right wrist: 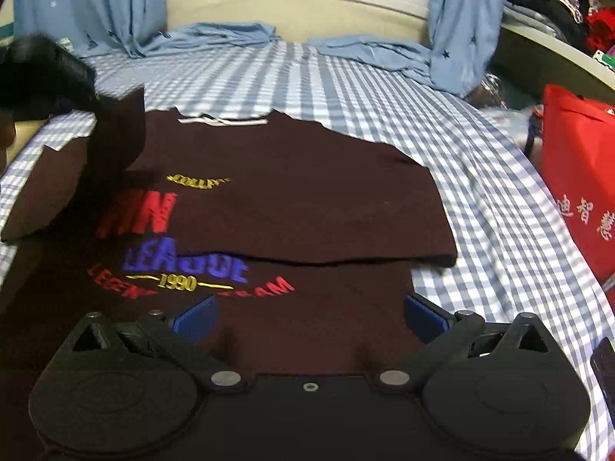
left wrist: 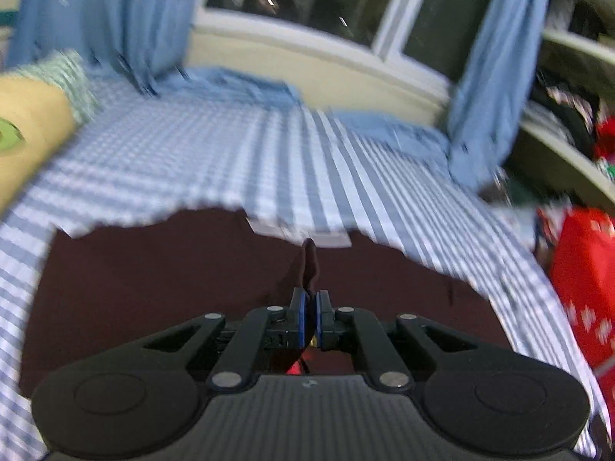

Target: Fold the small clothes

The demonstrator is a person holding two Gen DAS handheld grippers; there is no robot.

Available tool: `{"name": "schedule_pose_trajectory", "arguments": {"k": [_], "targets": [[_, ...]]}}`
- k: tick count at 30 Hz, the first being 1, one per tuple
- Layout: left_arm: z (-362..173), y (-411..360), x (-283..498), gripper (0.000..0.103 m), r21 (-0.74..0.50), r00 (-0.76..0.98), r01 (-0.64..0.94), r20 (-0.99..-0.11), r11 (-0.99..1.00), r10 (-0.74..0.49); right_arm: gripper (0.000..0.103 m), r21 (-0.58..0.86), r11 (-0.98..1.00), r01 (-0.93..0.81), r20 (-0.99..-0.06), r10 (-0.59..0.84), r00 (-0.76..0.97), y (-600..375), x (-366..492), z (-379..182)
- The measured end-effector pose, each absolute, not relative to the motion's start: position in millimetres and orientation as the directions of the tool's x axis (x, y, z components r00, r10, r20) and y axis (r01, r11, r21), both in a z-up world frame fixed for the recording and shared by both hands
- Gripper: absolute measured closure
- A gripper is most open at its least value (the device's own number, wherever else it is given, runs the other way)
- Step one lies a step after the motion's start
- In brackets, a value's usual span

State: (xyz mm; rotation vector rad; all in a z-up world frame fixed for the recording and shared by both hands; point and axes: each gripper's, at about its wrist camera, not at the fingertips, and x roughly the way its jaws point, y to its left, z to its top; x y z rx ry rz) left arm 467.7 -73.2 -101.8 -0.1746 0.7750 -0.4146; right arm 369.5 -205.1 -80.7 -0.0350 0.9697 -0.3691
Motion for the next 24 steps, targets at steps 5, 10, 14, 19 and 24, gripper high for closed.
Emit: {"name": "schedule_pose_trajectory", "arguments": {"k": [5,10,14,19,24], "targets": [[-137,-83,460,0.096,-0.36,0.5,0.347,-0.71,0.866,-0.495,0.001,-0.204,0.935,0.288,-0.81,-0.327,0.486,-211,376,-92],[-138,-61,455,0.055,-0.379,0.474,0.353,-0.716,0.855,-0.513,0.001,-0.173,0.948,0.267,-0.826,-0.288,0.485,-207,390,-104],[-124,-19,457,0.03,-0.368,0.513,0.287,-0.721,0.884,-0.466,0.001,-0.053,0.97,0.236,-0.844,-0.17,0.509,-200,411,-113],[-125,45,473,0.017,-0.249,0.58,0.067,-0.778,0.966,-0.241,0.004,0.066,0.983,0.174,-0.849,-0.036,0.528,-177,453,-125],[-154,120,504,0.015,-0.115,0.554,-0.172,-0.832,0.978,-0.001,0.006,0.068,0.985,0.159,-0.857,-0.024,0.515,-155,496,-140]]}}
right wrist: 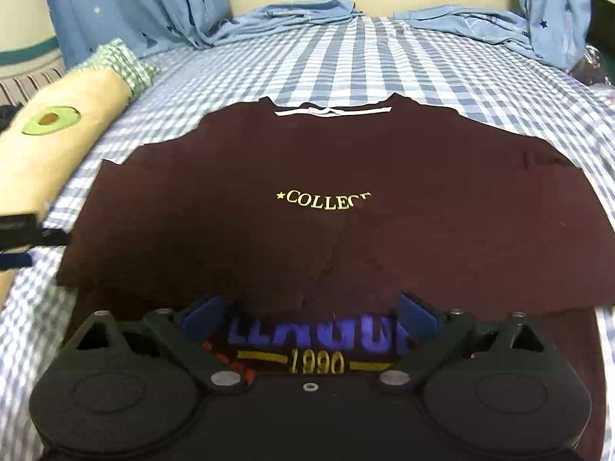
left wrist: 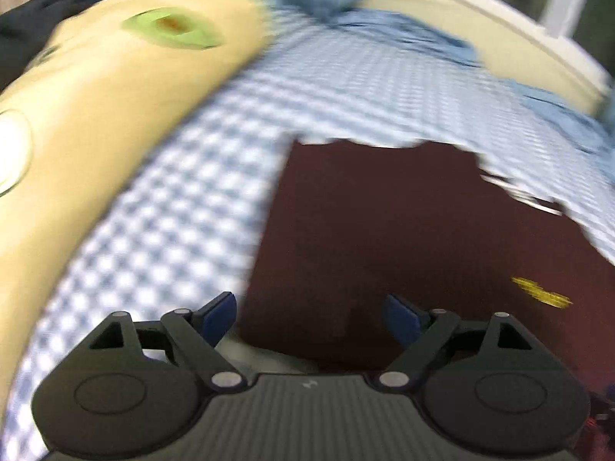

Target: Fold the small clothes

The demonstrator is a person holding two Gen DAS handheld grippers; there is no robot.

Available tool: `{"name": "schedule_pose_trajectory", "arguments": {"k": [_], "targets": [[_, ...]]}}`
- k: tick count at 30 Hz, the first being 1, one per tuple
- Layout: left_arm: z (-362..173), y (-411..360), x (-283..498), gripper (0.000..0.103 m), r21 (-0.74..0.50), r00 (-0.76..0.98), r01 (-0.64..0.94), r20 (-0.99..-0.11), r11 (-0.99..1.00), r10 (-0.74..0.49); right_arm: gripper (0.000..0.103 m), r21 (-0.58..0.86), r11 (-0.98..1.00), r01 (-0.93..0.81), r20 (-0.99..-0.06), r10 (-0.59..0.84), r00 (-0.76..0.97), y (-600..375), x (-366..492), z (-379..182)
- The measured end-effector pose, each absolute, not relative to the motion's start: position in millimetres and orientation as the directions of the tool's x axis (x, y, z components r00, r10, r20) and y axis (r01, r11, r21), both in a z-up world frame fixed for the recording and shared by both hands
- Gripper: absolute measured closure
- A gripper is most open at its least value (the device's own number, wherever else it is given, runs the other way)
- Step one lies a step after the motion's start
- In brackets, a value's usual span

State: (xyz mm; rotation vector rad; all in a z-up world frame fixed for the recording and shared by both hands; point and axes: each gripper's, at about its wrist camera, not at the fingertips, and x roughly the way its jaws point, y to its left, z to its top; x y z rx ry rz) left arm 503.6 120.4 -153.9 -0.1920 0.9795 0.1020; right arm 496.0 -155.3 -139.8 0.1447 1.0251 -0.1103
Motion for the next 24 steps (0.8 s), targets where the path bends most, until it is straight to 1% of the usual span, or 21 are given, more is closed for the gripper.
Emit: {"name": "schedule_pose_trajectory", "arguments": {"k": [2,6,9,11,14,17,20,22,24], "targets": [[-165,144,519,0.015,-0.087,0.528,-0.229,-0.848,0.97,0.048,0.006,0.012,0.986,0.168,-0.865,-0.074,0.497,-151,510,-148],[-182,173,543,0.015,-0.075,0.51,-0.274,-0.856,0.959,0.079,0.006,-0.078,0.983,0.165,-0.888,-0.144,0.436,-147,526,-169],[-190,178,565,0.015,-0.075,0.511,-0.274,-0.856,0.959,0.079,0.005,-0.12,0.983,0.141,-0.905,-0.166,0.391,-147,528,-184],[-196,180,579,0.015,-0.113,0.52,-0.273,-0.853,0.955,0.048,0.005,-0.118,0.983,0.144,-0.904,-0.166,0.393,-149,523,-185],[-206,186,601,0.017,-0.169,0.519,-0.294,-0.855,0.941,0.009,0.004,-0.139,0.982,0.13,-0.898,-0.18,0.402,-146,509,-175],[-217,183,618,0.016,-0.132,0.496,-0.289,-0.868,0.948,0.031,0.001,-0.162,0.979,0.124,-0.886,-0.2,0.418,-142,481,-157],[-215,178,623,0.016,-0.094,0.497,-0.267,-0.866,0.959,0.053,0.001,-0.15,0.977,0.151,-0.885,-0.201,0.419,-146,447,-140],[-208,177,620,0.019,-0.098,0.496,-0.259,-0.867,0.961,0.045,0.001,-0.145,0.975,0.169,-0.888,-0.203,0.412,-152,426,-131],[-197,178,609,0.018,-0.106,0.513,-0.255,-0.858,0.961,0.041,0.001,-0.132,0.976,0.174,-0.899,-0.192,0.394,-158,404,-123]]}}
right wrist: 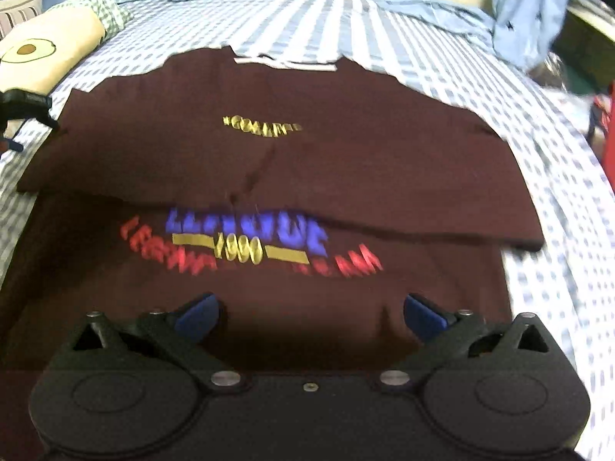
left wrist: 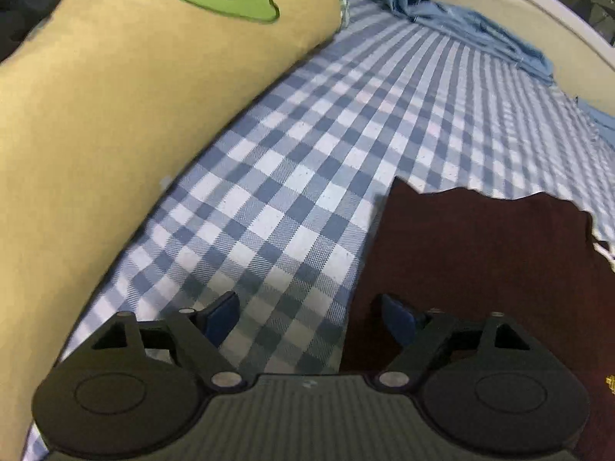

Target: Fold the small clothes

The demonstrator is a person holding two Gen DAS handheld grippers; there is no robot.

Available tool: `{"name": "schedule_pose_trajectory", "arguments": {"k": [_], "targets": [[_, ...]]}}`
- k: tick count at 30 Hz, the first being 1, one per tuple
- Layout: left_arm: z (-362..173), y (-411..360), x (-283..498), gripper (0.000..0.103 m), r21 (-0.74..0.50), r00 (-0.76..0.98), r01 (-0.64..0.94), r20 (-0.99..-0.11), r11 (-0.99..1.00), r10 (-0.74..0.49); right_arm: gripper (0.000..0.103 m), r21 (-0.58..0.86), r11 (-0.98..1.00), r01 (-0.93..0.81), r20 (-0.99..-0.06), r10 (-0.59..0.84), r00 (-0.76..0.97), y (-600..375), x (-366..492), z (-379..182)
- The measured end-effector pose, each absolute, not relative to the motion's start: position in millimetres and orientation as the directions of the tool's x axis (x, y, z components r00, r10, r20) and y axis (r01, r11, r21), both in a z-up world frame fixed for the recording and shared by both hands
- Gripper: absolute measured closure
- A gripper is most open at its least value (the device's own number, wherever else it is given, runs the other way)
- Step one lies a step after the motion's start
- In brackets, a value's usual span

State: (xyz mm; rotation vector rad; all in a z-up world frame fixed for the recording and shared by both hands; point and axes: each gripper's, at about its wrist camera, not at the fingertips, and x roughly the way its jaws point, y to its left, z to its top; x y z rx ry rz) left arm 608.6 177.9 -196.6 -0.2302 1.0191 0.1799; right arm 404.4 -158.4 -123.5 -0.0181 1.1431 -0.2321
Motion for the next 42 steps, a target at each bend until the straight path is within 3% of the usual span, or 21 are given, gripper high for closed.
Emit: {"name": "schedule_pose_trajectory", "arguments": {"k": [7,13,23,30,36,37,38,39,42], "targets": [[-149,173,521,0.001,-0.059,0.603,-0.198,-0.794,0.979,0.074,0.001,-0.121,0.987,0.105,-0.91,-0.153,0.386,-181,338,-105],[-129,153,419,0.001,-0.024,0.586,-0.103,-0.809,0.994,0.041,0.001,-0.136,0.989,-0.059,-0.922,-0.105,0.372,-185,286,-107],[-139,92,279,0.001,-0.026,0.461,0.037,-0.887,0.999,-0.039,0.001,-0.278,0.85,-0.448,-0.921,-0.103,0.376,-156,196,-129],[-142,58,220,0.001,-0.003,0.434,0.121,-0.899,0.993,-0.056,0.001,-0.42,0.767,-0.486,-0.876,-0.201,0.439,-152,160,-153],[-137,43,197,0.001,0.017,0.453,0.162,-0.89,0.987,-0.059,0.001,-0.574,0.67,-0.471,-0.77,-0.246,0.588,-148,144,-160],[-136,41,194,0.001,0.019,0.455,0.171,-0.888,0.985,-0.062,0.006,-0.59,0.659,-0.466,-0.754,-0.244,0.609,-147,141,-160],[-135,39,191,0.001,0.02,0.46,0.182,-0.886,0.983,-0.067,0.021,-0.591,0.654,-0.472,-0.75,-0.23,0.62,-146,140,-159],[-135,37,187,0.001,0.019,0.465,0.199,-0.882,0.98,-0.077,0.028,-0.587,0.649,-0.483,-0.753,-0.22,0.62,-145,137,-159],[-136,31,178,0.001,0.023,0.478,0.267,-0.871,0.964,-0.112,0.042,-0.589,0.618,-0.521,-0.76,-0.204,0.617,-144,132,-159]]}}
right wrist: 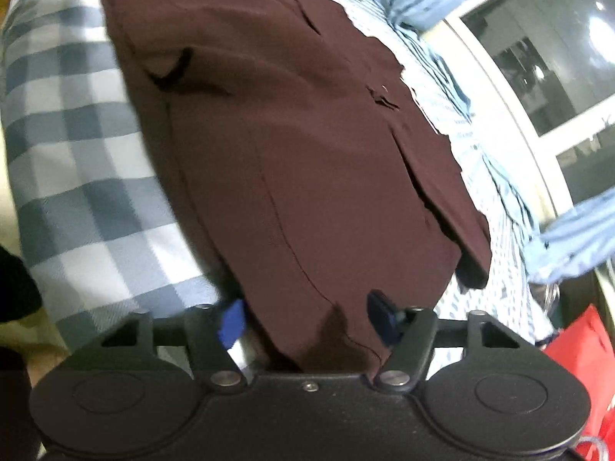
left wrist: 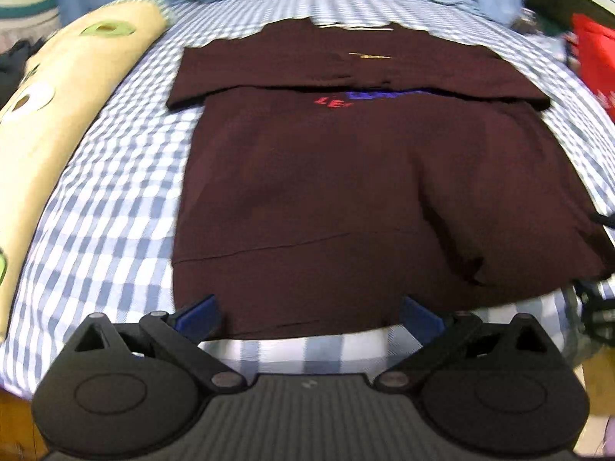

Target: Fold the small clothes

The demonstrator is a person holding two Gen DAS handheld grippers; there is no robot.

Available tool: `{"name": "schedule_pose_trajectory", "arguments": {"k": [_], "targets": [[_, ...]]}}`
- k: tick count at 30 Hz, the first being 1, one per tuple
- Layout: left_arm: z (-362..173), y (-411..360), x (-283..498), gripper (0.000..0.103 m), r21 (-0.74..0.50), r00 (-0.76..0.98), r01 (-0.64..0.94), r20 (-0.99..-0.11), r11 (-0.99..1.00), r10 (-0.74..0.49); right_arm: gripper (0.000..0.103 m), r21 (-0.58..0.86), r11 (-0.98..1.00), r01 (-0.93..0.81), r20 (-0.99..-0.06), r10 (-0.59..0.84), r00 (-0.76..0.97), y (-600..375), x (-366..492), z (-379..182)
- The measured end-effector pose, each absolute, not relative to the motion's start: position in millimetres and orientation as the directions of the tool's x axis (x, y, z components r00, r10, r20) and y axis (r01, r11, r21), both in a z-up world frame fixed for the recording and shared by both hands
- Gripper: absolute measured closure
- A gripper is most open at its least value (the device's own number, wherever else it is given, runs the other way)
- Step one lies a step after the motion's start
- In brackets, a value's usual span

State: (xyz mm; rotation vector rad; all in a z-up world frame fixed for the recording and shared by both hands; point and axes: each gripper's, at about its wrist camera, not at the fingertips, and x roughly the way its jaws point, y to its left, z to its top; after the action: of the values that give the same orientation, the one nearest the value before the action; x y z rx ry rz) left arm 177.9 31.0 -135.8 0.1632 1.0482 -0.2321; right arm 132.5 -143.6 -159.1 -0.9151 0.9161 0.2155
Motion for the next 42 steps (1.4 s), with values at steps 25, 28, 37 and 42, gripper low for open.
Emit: {"name": "schedule_pose_trajectory", "arguments": {"k": [25,28,37,42], "targets": [[-180,-34,202,0.022,0.388,0.62,0.285,-0.772,0.877,0.14,0.097,-0.453,0.826,-0.334,-0.717,-0.115,0.688,-162,191,-22],[-181,-10,205,0.038,0.433,0.626,0.234,-0.752,0.87,0.206,0.097,-0.456,0.835,-0.309,-0.711,-0.133,0.69,-166,188,-23],[-154,17,202,0.099,0.484,0.675,0.24,-0.706,0.842,0.214,0.097,-0.46,0.828,-0.32,-0.72,-0.138,0.68,-166,173,-42],[-112,18,195,0.101,0.493,0.736,0.186,-0.643,0.85,0.212,0.099,-0.451,0.853,-0.264,-0.675,-0.133,0.726,-176,160,-31]]}}
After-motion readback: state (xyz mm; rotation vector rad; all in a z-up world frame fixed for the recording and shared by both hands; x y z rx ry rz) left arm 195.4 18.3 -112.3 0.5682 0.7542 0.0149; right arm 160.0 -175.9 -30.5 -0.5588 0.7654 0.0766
